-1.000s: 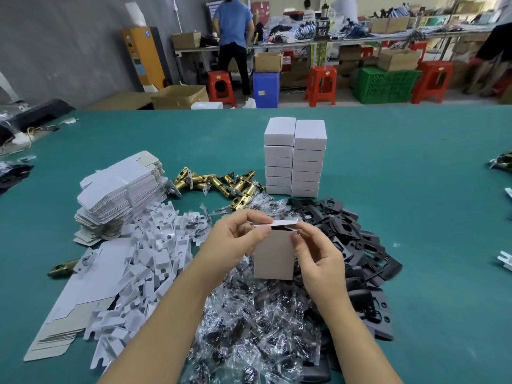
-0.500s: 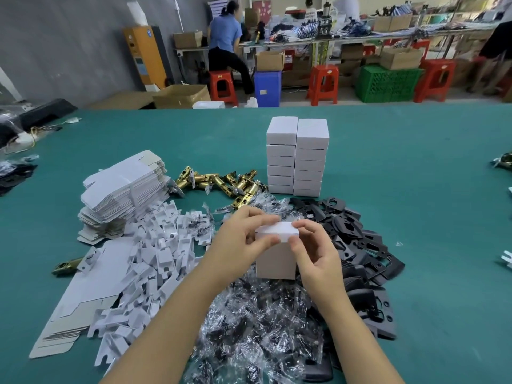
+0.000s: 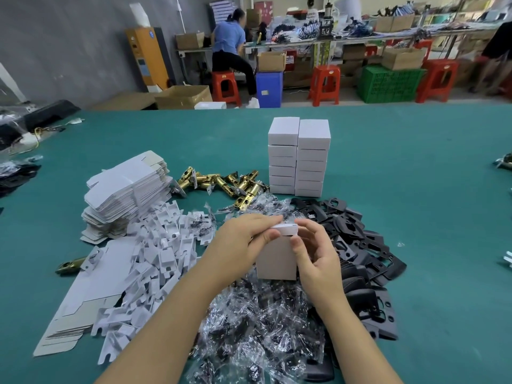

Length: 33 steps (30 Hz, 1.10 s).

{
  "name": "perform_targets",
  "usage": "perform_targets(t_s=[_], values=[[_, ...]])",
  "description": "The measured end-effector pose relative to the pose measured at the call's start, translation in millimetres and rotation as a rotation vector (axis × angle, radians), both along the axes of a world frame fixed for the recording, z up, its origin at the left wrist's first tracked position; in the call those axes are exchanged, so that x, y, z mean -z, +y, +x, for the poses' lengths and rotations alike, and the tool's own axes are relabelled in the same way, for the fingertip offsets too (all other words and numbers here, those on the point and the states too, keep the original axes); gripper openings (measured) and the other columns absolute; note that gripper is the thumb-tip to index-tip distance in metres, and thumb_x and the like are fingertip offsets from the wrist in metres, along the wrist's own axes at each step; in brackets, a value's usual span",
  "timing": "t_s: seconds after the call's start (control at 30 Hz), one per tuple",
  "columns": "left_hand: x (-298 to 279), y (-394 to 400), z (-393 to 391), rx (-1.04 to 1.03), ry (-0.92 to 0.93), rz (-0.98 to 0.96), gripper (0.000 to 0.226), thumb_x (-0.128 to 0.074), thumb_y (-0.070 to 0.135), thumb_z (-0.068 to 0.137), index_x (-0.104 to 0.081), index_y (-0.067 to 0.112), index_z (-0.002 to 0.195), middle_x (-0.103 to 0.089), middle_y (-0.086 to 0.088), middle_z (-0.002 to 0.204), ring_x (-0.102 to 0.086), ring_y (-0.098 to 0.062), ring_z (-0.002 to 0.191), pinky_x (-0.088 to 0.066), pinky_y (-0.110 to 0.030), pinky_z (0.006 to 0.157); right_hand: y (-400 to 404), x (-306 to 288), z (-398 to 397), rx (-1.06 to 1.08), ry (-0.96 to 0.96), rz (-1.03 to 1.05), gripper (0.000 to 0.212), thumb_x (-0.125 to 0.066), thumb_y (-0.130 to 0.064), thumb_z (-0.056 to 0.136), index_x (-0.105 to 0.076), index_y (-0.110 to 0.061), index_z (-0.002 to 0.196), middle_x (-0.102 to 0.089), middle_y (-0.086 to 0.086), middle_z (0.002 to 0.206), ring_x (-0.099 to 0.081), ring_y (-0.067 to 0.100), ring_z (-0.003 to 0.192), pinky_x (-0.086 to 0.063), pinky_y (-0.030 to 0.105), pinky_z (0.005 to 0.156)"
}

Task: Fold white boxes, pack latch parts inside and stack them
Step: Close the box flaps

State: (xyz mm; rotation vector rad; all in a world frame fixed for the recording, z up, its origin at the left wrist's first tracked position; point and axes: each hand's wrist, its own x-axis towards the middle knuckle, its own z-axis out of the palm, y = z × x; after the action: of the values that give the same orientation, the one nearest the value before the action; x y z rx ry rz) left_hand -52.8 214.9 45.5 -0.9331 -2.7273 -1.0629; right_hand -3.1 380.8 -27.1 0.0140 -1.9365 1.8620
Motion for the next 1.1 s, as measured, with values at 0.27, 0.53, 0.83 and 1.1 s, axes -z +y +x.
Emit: perform_targets(t_s=[0.27, 0.53, 0.83, 1.1], values=[[-2, -3, -3, 0.036, -0.079, 0.068, 0.029, -0.063, 0.032, 0.100, -0.069, 0.042, 0.127, -0.071, 0.021, 0.113, -0.063, -0.001, 0.108, -0.052, -0.029, 0.093, -1, 2, 3, -0.017, 0.026, 0.017, 0.036, -0.061, -0.048, 0.095, -0.057, -0.045, 0.130, -0.070, -0.013, 0.116, -0.067, 0.013, 0.110, -0.054, 0.020, 0.085], [-7, -3, -8, 0.080, -0.103, -0.007, 0.033, -0.062, 0.030, 0.101, -0.067, 0.049, 0.128, -0.068, 0.024, 0.108, -0.061, 0.001, 0.101, -0.045, -0.012, 0.082, -1, 0, 4, -0.018, 0.037, 0.070, 0.030, -0.052, -0.048, 0.098, -0.058, -0.052, 0.127, -0.068, -0.018, 0.113, -0.065, 0.010, 0.107, -0.050, 0.014, 0.079], [-9, -7, -8, 0.104, -0.132, -0.043, 0.035, -0.060, 0.031, 0.102, -0.064, 0.048, 0.132, -0.068, 0.022, 0.113, -0.059, 0.002, 0.106, -0.045, -0.015, 0.085, -1, 0, 4, -0.020, 0.052, 0.107, 0.028, -0.048, -0.051, 0.100, -0.058, -0.052, 0.126, -0.068, -0.016, 0.110, -0.065, 0.009, 0.095, -0.051, 0.013, 0.067], [-14, -8, -2, 0.150, -0.087, -0.178, 0.041, -0.050, 0.025, 0.108, -0.054, 0.046, 0.143, -0.064, 0.021, 0.127, -0.052, -0.001, 0.121, -0.046, -0.026, 0.102, 0, 2, 3, 0.023, 0.083, 0.150, 0.026, -0.048, -0.045, 0.102, -0.057, -0.053, 0.124, -0.068, -0.016, 0.108, -0.065, 0.009, 0.094, -0.048, 0.011, 0.069]])
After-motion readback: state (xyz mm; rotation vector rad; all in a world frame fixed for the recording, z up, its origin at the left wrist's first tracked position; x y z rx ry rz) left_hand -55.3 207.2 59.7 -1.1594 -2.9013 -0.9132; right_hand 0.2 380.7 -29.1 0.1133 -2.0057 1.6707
